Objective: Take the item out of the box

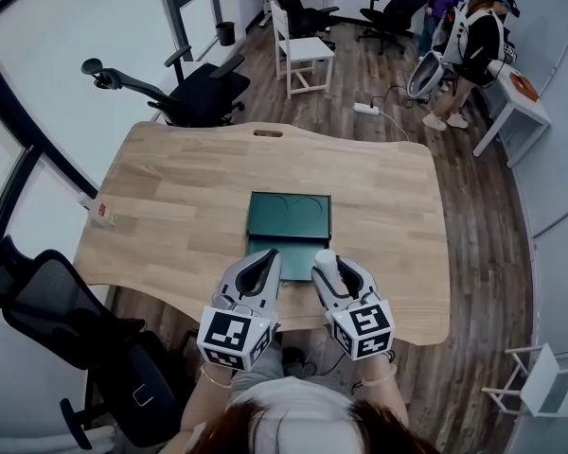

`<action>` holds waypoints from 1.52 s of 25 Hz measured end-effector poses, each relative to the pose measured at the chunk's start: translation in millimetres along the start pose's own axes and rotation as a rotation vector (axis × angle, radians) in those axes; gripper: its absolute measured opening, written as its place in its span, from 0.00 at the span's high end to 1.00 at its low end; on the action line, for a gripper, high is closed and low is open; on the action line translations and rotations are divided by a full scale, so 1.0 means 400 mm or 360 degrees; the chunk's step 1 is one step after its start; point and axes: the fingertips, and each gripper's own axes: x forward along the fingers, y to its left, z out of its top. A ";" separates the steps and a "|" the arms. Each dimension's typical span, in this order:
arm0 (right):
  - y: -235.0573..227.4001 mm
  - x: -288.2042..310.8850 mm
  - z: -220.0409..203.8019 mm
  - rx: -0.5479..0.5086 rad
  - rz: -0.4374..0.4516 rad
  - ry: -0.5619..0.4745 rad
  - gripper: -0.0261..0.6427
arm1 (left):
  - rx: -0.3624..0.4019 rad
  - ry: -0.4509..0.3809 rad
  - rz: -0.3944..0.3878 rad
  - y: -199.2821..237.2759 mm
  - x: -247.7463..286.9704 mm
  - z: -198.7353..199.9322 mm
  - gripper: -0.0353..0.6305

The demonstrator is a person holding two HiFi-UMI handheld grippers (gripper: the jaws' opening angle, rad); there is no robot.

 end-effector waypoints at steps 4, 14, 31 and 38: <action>0.014 -0.032 0.029 -0.0025 -0.0003 -0.0064 0.67 | 0.0011 0.0000 0.0001 -0.020 -0.020 -0.002 0.94; 0.079 -0.101 0.125 -0.0080 -0.0026 -0.0266 0.67 | 0.0077 -0.0030 -0.0014 -0.040 -0.075 0.004 0.94; 0.227 -0.153 0.220 -0.0150 -0.0167 -0.0402 0.67 | 0.0159 -0.0125 -0.0115 0.008 -0.201 0.071 0.94; 0.245 -0.182 0.222 -0.0161 -0.0203 -0.0404 0.67 | 0.0165 -0.0152 -0.0135 0.006 -0.238 0.080 0.94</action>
